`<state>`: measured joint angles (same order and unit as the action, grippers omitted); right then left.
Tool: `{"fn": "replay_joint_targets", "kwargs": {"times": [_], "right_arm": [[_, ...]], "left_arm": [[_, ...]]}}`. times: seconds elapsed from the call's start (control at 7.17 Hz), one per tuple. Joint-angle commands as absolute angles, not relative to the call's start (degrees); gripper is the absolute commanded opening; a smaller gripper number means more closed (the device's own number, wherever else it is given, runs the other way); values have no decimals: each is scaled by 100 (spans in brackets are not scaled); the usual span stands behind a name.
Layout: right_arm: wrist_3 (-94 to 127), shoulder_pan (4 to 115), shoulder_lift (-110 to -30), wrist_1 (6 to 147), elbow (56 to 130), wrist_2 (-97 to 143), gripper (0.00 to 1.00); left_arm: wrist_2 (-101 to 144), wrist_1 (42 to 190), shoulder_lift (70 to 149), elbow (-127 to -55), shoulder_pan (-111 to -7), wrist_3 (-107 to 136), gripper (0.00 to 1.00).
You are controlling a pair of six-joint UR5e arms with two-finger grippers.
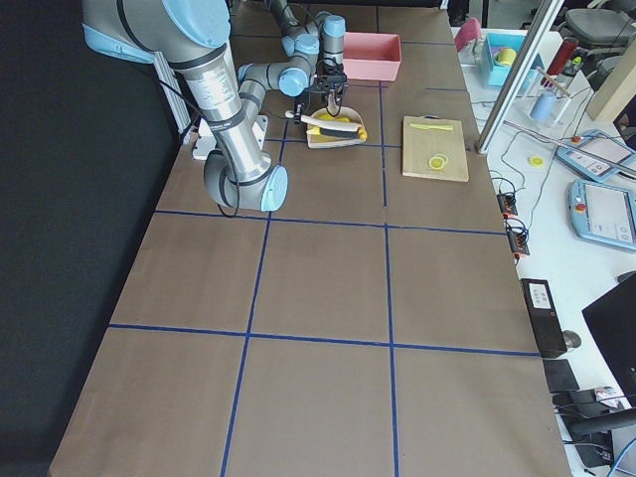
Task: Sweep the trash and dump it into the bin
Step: 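Push the items deeper into the dustpan with the brush, then lift the brush away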
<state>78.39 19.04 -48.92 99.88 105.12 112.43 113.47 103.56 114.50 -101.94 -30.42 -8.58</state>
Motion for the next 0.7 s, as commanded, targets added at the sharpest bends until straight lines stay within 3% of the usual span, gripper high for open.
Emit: {"fn": "replay_joint_targets", "kwargs": {"times": [0.0,0.56], "right_arm": [[7849,1899,-4904,10125,10643,11250,0],[7849,1898,-4984,10387,11029,11259,0]], "left_arm": [[11355,10371,11443,-10204,-3050,-626,4],[11382,10459,11435,-10213,-3041,-510,0]]}}
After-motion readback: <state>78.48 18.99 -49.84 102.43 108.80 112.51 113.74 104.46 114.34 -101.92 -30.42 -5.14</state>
